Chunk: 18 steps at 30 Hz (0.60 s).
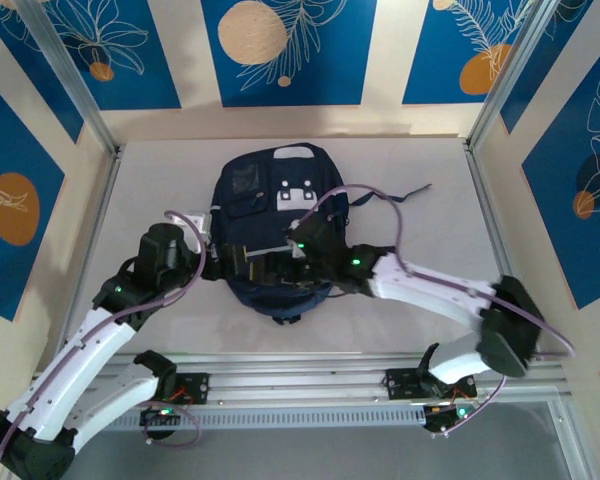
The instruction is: Pack books, pencil case, and school supplies into a backpack
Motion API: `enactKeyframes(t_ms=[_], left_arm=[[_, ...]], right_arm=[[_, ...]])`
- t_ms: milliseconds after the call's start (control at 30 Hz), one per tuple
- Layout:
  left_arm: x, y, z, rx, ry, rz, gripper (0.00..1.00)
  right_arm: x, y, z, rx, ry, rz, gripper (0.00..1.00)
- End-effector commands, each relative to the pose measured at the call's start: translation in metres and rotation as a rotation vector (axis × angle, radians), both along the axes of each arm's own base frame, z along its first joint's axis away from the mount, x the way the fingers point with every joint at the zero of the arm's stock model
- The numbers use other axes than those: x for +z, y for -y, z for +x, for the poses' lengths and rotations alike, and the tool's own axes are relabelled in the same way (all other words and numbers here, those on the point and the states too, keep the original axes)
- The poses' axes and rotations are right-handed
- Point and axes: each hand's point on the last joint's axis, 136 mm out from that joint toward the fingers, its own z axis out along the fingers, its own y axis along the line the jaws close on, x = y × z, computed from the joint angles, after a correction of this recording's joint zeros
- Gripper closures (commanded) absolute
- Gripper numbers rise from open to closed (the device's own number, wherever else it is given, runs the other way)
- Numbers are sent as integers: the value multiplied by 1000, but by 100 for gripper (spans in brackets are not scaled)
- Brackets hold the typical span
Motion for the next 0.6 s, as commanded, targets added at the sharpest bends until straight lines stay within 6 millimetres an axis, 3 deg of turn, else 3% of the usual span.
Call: enactKeyframes(t_ms=[0,67,167,267,333,400,467,567], left_arm=[[8,-28,25,170,34,103,0],[5,-42,40,248,67,188,0],[4,-54,70,227,219,398,0],[5,-95,89,403,278,443,0],[-3,-107,95,402,353,426,0],[-15,-137,96,503,409,384,0],[-43,-152,98,497,342,377,0],[-91,-155,97,426,201,439,0]], right_arm=[[34,52,25,-53,340,-175,0],[49,90,41,-194,416,-257,0],[83,155,62,-461,539,-286,0],[111,207,79,-650,722,-245,1],[103,233,96,-710,791,-243,1],[83,245,110,-637,840,-269,1],[64,249,118,-554,838,-323,1],[27,265,128,-554,794,-457,1]])
